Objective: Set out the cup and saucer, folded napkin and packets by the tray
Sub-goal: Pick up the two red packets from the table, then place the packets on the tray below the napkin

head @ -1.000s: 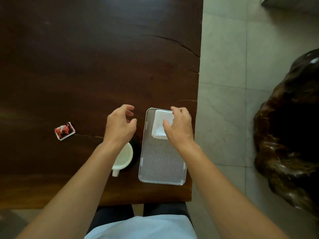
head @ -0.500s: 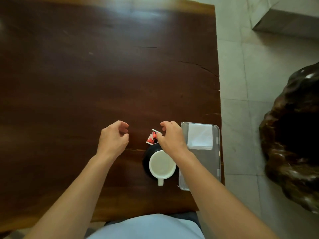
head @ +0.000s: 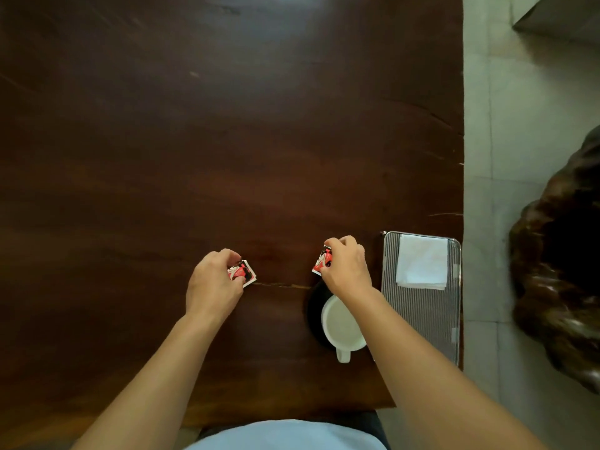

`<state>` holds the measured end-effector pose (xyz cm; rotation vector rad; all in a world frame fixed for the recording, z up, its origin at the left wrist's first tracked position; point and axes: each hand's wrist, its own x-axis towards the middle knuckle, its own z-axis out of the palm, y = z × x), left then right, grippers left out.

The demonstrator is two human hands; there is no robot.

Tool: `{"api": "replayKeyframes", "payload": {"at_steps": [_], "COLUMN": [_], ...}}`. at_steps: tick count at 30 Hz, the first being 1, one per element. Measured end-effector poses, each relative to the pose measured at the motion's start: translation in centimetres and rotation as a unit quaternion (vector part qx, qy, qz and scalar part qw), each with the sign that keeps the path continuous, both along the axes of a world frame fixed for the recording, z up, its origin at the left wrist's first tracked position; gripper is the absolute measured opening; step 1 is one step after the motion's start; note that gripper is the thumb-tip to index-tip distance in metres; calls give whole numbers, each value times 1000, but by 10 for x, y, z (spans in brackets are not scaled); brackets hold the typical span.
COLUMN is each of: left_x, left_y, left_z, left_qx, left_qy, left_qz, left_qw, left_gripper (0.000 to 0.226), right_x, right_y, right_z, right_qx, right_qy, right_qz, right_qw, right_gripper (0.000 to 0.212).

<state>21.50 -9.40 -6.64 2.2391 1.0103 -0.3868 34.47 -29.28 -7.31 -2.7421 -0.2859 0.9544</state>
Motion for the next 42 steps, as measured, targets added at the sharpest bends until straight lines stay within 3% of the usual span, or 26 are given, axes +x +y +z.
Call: {"api": "replayKeyframes", "payload": {"at_steps": [4, 8, 15, 20, 25, 28, 31, 33, 35, 39, 42], "left_x": [-2, -12, -7, -17, -14, -7, 0, 4, 6, -1, -9], "left_y": [-4, -10, -20, -40, -77, -102, -133, -155, -178, -224, -254], "left_z": [-17, -26, -25, -6, 30, 54, 82, 101, 117, 134, 134], "left_qx": [23, 48, 38, -37, -125, -181, -246, -291, -338, -434, -454], "left_qy": [48, 72, 94, 41, -51, -104, -136, -139, -140, -146, -153], "left_qz": [-19, -10, 13, 112, 179, 247, 284, 269, 241, 222, 158], "left_qw": [998, 996, 995, 992, 975, 946, 917, 908, 899, 861, 863], "left_gripper": [55, 58, 25, 8, 10, 17, 23, 23, 24, 29, 19], "right_x": [5, 6, 12, 6, 0, -4, -14, -22, -29, -42, -50], "right_y": [0, 2, 0, -9, -29, -52, -84, -106, -128, -163, -185], "right_z": [-11, -16, -21, -10, 23, 53, 85, 102, 115, 126, 128], "right_qx": [-34, -49, -57, 62, 175, 256, 336, 393, 427, 447, 437], "right_qy": [-2, -21, -26, -37, -23, 31, 146, 213, 221, 166, 121], "right_qz": [17, 33, 85, 61, 19, -47, -108, -135, -140, -155, -175], "right_qw": [999, 998, 994, 996, 984, 965, 924, 885, 866, 865, 874], "right_gripper": [54, 51, 32, 11, 11, 10, 6, 7, 7, 12, 23]}}
